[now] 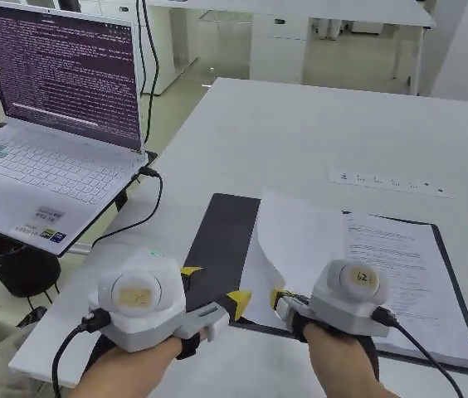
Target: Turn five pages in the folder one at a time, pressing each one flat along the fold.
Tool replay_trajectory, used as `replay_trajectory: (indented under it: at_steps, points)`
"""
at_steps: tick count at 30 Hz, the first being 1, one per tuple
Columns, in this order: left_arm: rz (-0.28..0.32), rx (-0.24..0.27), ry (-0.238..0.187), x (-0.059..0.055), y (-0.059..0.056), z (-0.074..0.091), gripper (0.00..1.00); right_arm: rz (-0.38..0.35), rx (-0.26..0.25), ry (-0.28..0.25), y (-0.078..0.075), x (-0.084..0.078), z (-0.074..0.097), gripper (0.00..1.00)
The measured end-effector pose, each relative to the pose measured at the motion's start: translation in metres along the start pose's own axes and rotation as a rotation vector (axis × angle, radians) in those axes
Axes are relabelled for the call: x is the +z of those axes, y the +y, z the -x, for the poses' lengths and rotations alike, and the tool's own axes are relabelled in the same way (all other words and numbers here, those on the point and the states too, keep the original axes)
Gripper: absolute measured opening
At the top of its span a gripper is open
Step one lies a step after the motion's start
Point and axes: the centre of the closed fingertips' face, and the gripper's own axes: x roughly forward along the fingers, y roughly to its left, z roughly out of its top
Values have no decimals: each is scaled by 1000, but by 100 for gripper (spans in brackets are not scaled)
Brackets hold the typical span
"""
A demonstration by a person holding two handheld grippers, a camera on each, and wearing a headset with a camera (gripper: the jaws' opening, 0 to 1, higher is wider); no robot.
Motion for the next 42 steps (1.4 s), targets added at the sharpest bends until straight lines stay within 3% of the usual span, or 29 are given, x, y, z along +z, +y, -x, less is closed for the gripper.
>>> replay_trajectory:
  at_steps: [9, 15, 24, 29, 31, 34, 38, 42]
  points:
    - [2, -1, 58, -16, 6, -3, 46, 40, 10, 50, 5, -23, -17, 0]
    - [-7, -3, 99, -27, 9, -11, 46, 32, 7, 42, 5, -27, -19, 0]
    - [-24, -23, 129, -28, 4, -30, 44, 78, 37, 22, 4, -29, -21, 0]
    - [-35, -29, 137, -26, 0, -46, 42, 60, 89, 10, 7, -33, -13, 14]
    - [-39, -29, 144, -27, -1, -53, 40, 72, 106, 2, 6, -32, -5, 12]
    - [-62, -39, 160, -34, -6, -65, 36, 105, 100, -43, -4, -20, 9, 9]
    - [-99, -52, 190, -47, -14, -79, 31, 91, 61, -85, -28, -4, 21, 5]
    - [-120, -40, 218, -62, -15, -92, 25, 66, 27, -107, -52, 7, 30, 2]
